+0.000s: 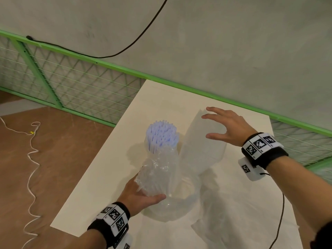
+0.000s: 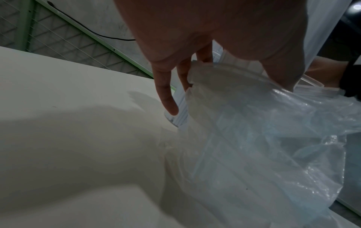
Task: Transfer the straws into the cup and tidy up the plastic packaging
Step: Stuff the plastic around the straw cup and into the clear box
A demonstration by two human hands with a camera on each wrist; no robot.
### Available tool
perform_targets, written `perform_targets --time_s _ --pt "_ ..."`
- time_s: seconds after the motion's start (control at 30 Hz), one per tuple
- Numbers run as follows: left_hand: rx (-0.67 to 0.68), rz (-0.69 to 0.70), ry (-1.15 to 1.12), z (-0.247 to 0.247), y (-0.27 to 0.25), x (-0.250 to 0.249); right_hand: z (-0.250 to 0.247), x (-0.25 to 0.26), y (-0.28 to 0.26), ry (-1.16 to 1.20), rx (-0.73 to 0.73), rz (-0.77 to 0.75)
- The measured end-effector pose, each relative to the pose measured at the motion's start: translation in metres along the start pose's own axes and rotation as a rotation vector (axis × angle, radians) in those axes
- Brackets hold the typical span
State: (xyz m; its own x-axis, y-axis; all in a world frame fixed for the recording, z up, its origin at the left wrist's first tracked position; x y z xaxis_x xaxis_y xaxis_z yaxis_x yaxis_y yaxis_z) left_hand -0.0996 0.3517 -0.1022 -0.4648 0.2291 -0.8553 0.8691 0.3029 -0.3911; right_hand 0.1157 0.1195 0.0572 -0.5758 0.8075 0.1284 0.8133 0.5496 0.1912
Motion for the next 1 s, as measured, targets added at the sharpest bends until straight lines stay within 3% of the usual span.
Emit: perform_targets --time_s 0.17,0.3,0.43,0.67,0.8,1.0 --pt "0.027 -0.005 0.041 0.002 -0.001 0.001 0.007 0.002 0.016 -0.236 -0.062 0.008" --pt "0.018 -0.007 0.044 0.002 0.000 0.002 0.019 0.004 0.023 -0.288 -0.013 0.037" --pt "0.012 -0.026 0.046 0.002 0.000 0.003 0.034 0.004 0.023 -0.169 0.023 0.095" --pt "0.008 -0.012 0.036 0.001 0.000 0.001 0.016 -0.002 0.027 0.079 -0.242 0.192" --pt "-0.011 -0.026 0.016 -0.001 0.001 0.003 0.032 0.000 0.023 -0.094 -0.120 0.144" --pt "0.020 -0.012 0.053 0.002 0.001 0.002 0.037 -0.001 0.024 -0.170 -0.115 0.208"
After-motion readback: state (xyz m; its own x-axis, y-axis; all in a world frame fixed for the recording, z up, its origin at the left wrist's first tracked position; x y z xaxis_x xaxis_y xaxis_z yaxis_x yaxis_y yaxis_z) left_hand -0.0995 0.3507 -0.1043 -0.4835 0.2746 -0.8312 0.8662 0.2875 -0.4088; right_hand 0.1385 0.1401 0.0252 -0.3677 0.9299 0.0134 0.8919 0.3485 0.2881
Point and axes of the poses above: each hand's wrist, its own y-axis towards the middle knuckle, its own z-axis out of the palm, x = y × z, the point moved 9 cm from there along y, towards the middle knuckle, and after that the axes turned 15 degrees about -x, right-handed, at the moved point
